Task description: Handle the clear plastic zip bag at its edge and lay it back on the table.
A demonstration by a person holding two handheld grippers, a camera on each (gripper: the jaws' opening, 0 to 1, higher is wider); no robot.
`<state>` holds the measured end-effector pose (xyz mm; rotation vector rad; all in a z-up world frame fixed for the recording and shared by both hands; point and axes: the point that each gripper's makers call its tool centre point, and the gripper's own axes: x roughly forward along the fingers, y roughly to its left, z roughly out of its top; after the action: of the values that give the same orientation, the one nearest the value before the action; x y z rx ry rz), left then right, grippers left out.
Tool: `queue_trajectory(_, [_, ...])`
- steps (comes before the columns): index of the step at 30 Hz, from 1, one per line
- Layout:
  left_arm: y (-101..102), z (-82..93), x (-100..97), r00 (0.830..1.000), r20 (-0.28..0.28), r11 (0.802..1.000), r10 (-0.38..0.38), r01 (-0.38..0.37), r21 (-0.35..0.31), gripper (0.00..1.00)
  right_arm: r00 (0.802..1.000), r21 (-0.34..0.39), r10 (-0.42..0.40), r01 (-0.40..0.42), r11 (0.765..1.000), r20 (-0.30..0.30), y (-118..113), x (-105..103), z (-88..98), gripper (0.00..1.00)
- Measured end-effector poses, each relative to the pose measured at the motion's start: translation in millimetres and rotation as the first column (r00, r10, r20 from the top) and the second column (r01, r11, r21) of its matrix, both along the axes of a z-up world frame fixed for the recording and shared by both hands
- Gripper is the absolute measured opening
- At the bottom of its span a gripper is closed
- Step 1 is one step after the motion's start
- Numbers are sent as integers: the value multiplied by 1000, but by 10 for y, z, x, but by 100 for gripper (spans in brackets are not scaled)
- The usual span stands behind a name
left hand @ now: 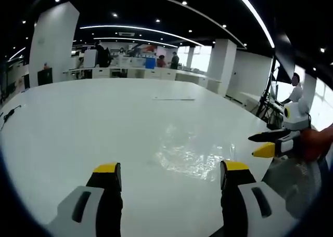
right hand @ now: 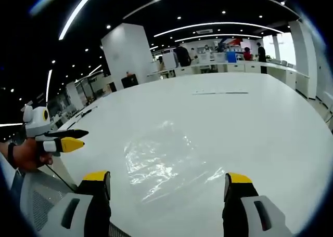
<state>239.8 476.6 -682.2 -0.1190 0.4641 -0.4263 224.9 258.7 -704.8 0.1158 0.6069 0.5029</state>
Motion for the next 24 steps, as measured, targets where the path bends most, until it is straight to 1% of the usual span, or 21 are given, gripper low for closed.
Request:
queue_trajectory(12, [10,-18,5,1000,-6,1000,0,0,1,76,1000,4,5,-5,1000,-1,12,-4,-9,90])
queue_trajectory(24, [-20,-40,-6,1000,-16,1000,-12,12,1,75,1000,7,9,-9,1000,-4,-7,17,-63,89])
